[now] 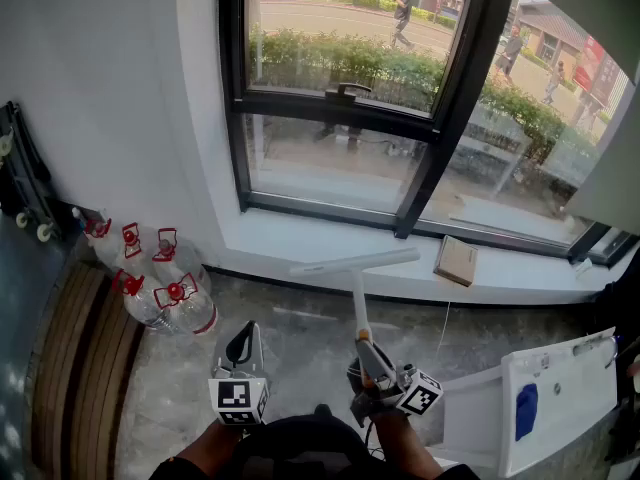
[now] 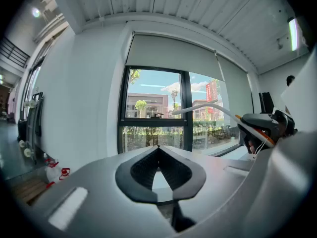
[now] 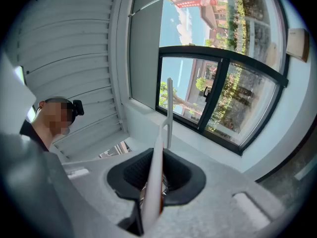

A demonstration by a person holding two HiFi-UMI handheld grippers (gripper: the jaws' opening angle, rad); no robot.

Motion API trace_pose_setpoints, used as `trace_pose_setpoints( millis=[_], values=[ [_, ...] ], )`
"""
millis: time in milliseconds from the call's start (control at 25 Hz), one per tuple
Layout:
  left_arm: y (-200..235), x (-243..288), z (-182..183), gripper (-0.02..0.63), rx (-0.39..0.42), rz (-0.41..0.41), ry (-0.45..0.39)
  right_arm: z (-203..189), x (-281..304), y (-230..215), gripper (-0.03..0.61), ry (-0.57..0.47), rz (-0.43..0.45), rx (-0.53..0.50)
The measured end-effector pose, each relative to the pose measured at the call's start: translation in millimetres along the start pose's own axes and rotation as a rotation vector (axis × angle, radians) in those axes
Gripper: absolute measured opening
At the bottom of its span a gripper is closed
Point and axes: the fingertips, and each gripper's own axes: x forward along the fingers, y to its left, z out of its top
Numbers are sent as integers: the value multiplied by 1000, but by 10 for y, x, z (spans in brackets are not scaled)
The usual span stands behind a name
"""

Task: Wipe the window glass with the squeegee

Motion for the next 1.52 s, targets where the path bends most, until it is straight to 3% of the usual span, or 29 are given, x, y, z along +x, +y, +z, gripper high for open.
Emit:
trace_pose_setpoints(
  millis=[960, 1520],
  values=[
    [-56, 88, 52, 18, 8, 53, -26, 130, 63, -88, 48, 48, 37, -11],
    [-426, 78, 227, 18, 54, 102, -55, 293, -39, -22, 48, 90, 104, 58]
  ],
)
